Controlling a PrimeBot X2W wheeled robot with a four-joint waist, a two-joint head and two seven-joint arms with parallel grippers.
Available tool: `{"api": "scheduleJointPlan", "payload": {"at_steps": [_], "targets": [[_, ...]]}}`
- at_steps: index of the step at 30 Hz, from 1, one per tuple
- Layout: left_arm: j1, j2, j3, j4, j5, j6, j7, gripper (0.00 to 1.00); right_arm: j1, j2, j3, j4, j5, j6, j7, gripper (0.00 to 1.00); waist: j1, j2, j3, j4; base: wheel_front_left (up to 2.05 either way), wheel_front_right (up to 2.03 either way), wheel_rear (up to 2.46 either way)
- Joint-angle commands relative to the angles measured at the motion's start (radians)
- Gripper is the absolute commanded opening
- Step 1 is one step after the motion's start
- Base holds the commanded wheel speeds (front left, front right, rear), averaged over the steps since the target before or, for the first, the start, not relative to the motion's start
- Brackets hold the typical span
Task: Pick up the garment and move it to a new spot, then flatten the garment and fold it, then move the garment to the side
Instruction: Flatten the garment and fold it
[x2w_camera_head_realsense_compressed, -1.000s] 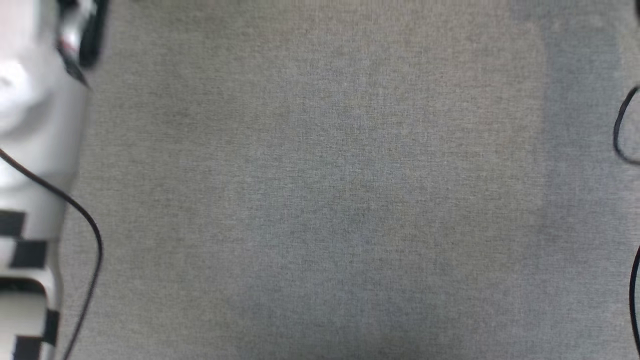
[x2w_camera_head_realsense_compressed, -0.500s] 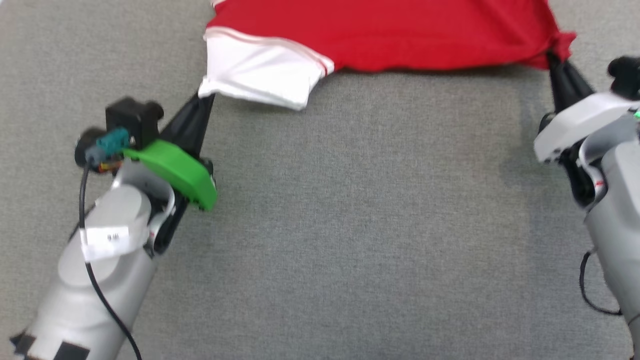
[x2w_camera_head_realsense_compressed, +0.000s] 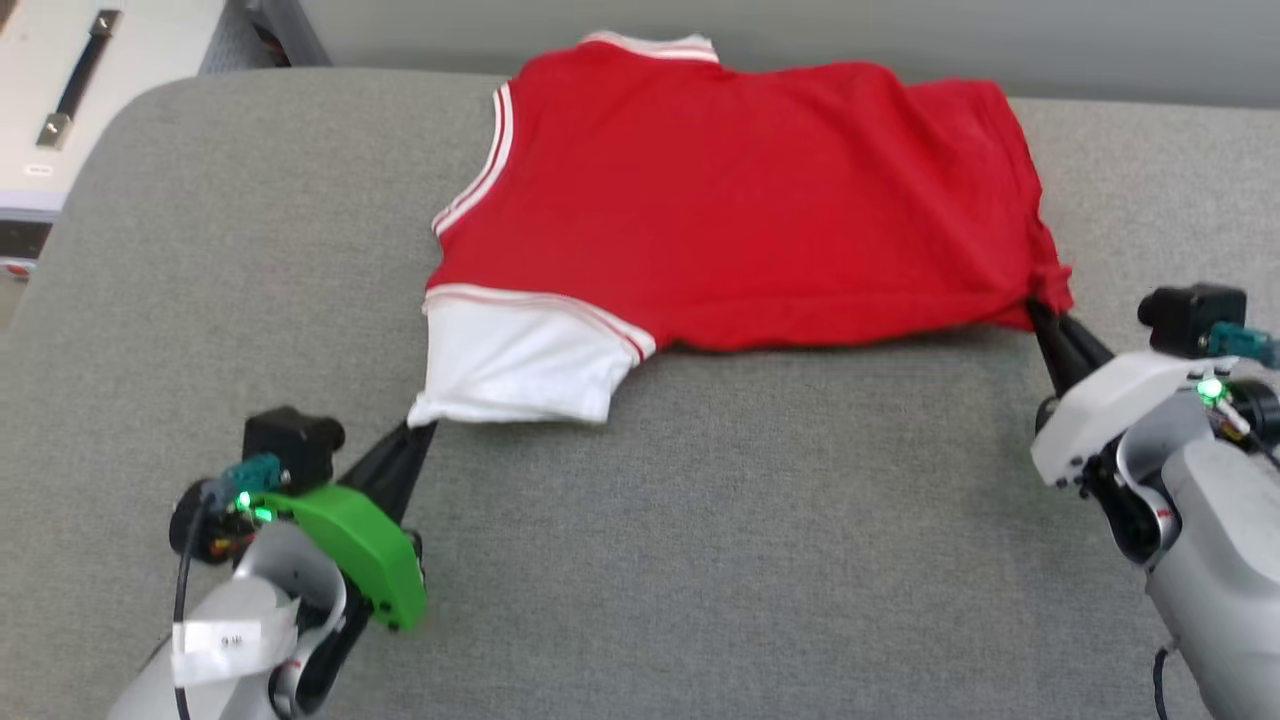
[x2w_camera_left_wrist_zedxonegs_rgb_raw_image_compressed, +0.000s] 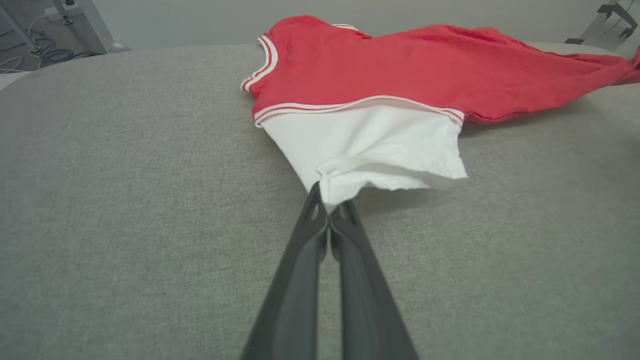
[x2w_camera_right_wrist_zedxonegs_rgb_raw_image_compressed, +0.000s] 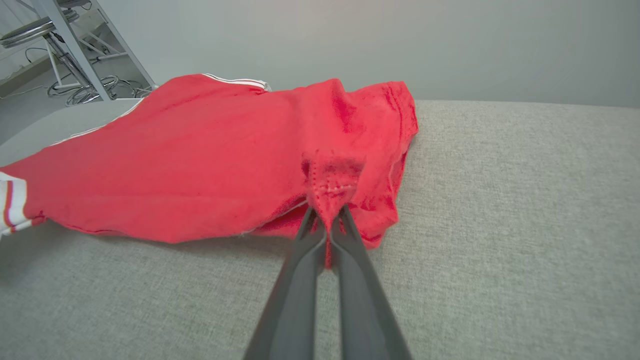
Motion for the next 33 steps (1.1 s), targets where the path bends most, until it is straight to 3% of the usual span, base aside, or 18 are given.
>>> {"api": "scheduleJointPlan", "payload": {"at_steps": [1, 18, 33], "targets": [[0.038, 0.015, -0.002, -0.018, -0.007, 0.008, 0.015, 0.00, 0.029, -0.005, 0.009, 0.006, 0.018, -0.002, 0.009, 0.00, 0.0001, 0.0000, -0.048, 0.014, 0.00, 0.00, 0.00], [0.348, 0.147, -0.050, -0.283, -0.125, 0.031, 0.187, 0.00, 0.340, -0.057, 0.031, -0.049, 0.205, -0.002, 0.148, 0.00, 0.0001, 0.0000, -0.235, 0.011, 0.00, 0.00, 0.00], [0.572, 0.294, -0.035, -0.484, -0.261, 0.059, 0.293, 0.00, 0.655, -0.099, -0.118, -0.392, 0.230, -0.002, 0.387, 0.00, 0.0001, 0.0000, -0.265, -0.031, 0.00, 0.00, 0.00]]}}
